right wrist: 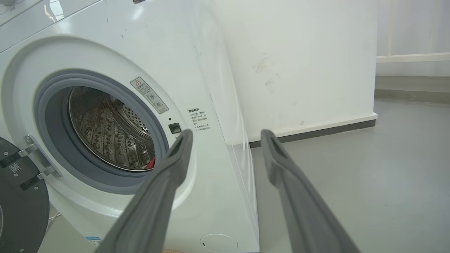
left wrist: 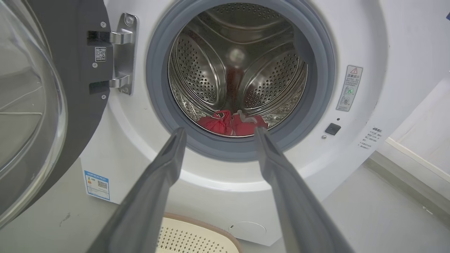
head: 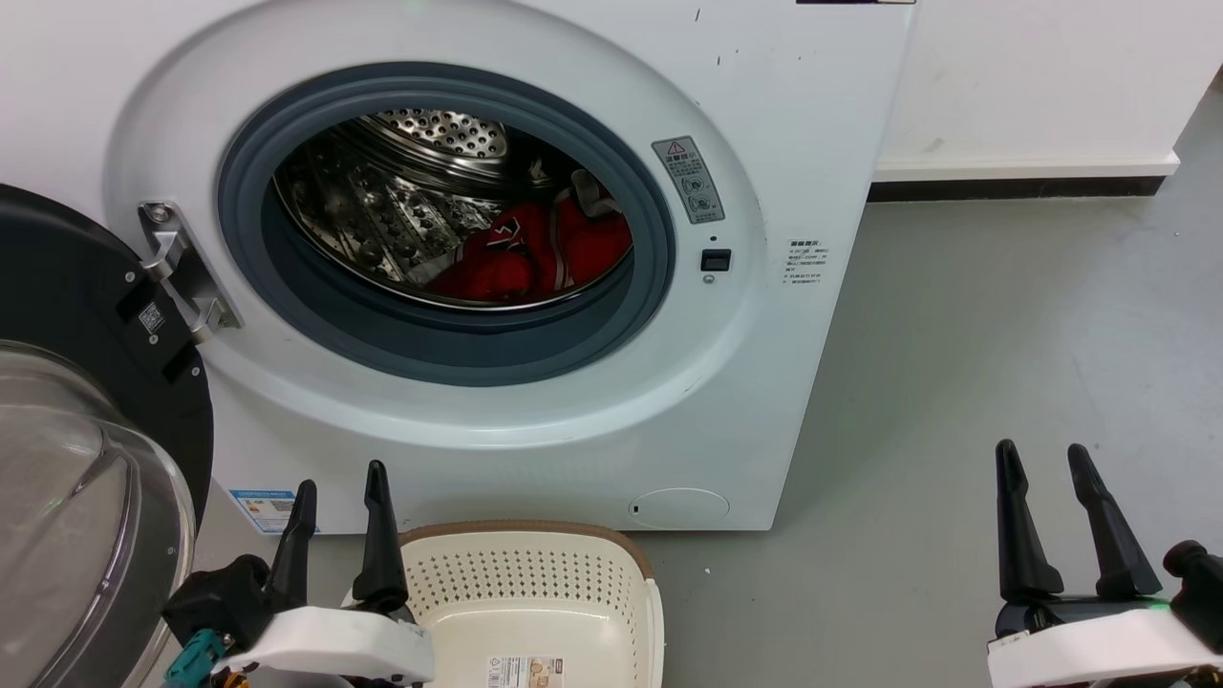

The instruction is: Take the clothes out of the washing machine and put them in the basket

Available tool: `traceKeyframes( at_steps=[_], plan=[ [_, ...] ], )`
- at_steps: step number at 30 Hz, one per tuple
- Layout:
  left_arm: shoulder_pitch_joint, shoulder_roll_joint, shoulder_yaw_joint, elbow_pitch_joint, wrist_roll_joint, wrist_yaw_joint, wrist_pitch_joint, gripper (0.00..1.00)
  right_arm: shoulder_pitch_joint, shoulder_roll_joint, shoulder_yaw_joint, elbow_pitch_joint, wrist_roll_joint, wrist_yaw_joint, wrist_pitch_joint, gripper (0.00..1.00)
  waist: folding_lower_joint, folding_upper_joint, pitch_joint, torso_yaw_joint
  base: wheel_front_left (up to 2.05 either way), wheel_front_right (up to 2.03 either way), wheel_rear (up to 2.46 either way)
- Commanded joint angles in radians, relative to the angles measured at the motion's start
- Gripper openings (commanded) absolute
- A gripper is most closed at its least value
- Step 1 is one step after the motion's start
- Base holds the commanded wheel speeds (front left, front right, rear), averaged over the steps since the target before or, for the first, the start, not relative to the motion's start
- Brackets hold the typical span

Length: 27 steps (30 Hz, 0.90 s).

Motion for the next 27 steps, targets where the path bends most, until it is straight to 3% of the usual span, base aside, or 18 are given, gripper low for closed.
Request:
traceKeyframes(
  at_steps=[1, 27],
  plan=[
    [0.007, 0.003, -0.003, -0.014, 0.025, 0.009, -0.008, 1.0, 0.007, -0.002, 0.002, -0.015, -0.028, 0.0, -0.01, 1.0, 0.0, 0.0, -0.001, -0.001, 0.0, 0.0, 0.0],
    [0.042, 0.003, -0.014, -0.02, 0.228, 0.027, -0.062, 1.0, 0.046, -0.001, 0.009, -0.055, -0.235, 0.0, -0.064, 1.0, 0.0, 0.0, -0.007, -0.001, 0.0, 0.0, 0.0]
  ],
)
